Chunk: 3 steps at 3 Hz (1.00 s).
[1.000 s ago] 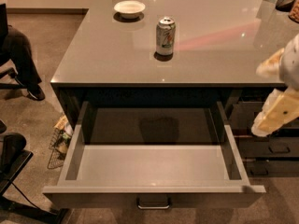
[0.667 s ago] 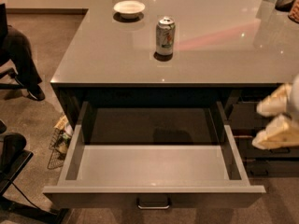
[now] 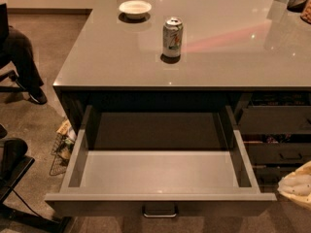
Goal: Close top drawer
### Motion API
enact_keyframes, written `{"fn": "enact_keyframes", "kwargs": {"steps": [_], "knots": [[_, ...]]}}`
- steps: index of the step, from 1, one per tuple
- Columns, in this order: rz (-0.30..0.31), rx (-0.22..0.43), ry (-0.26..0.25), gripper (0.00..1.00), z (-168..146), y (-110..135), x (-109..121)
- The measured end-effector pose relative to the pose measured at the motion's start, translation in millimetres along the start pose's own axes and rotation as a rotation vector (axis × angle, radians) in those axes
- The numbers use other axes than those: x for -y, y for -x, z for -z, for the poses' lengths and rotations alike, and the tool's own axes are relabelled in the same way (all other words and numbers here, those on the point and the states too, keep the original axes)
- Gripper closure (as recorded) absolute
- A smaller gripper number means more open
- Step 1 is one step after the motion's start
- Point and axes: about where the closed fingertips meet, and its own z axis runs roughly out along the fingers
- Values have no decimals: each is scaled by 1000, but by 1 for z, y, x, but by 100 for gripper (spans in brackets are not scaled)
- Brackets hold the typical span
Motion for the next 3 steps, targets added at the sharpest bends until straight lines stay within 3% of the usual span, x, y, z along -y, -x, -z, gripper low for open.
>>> {"fn": "enact_keyframes", "kwargs": {"steps": [2, 3], "knots": [[6, 5, 7, 100, -4, 3, 4], [-58, 82, 56, 100, -40, -14, -1]]}}
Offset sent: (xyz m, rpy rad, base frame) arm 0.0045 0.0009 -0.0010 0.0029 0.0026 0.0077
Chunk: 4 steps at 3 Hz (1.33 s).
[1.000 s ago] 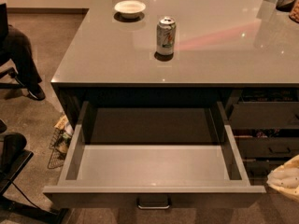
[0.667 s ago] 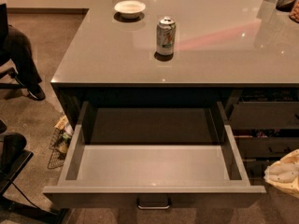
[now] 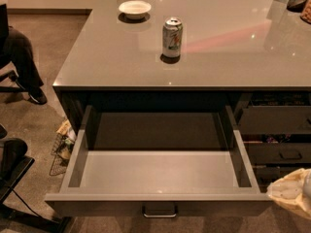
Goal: Close top drawer
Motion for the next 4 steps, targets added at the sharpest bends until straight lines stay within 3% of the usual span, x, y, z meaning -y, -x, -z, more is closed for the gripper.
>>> {"fn": "enact_keyframes", "kwargs": {"steps": [1, 2, 4], "knots": [[-48, 102, 40, 100, -41, -21, 2], [-38, 196, 90, 100, -87, -41, 3], [9, 186, 180, 100, -116, -65, -20]]}}
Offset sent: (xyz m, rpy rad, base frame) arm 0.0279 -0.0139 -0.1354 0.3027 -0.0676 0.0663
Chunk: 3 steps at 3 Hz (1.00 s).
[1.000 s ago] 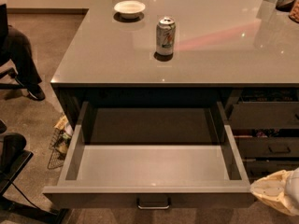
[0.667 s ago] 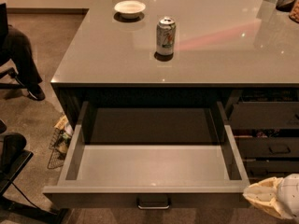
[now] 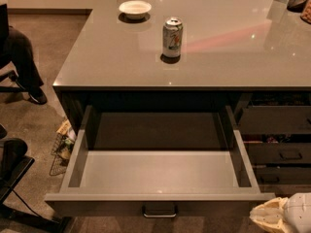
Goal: Close top drawer
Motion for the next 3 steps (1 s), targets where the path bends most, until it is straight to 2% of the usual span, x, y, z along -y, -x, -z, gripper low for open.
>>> {"fn": "enact_keyframes", "kwargs": {"steps": [1, 2, 3], "knots": [[39, -4, 47, 100, -20, 2, 1], [77, 1, 81, 100, -41, 12, 16], [77, 1, 81, 100, -40, 12, 15]]}}
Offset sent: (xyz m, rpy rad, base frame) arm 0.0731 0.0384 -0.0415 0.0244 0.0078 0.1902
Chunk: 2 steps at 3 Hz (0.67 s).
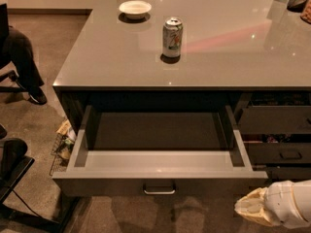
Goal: Close top drawer
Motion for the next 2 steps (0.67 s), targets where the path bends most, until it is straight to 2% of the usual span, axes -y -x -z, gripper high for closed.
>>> {"fn": "enact_keyframes", "kwargs": {"steps": [2], "knots": [[91, 5, 21, 100, -44, 36, 76]]}}
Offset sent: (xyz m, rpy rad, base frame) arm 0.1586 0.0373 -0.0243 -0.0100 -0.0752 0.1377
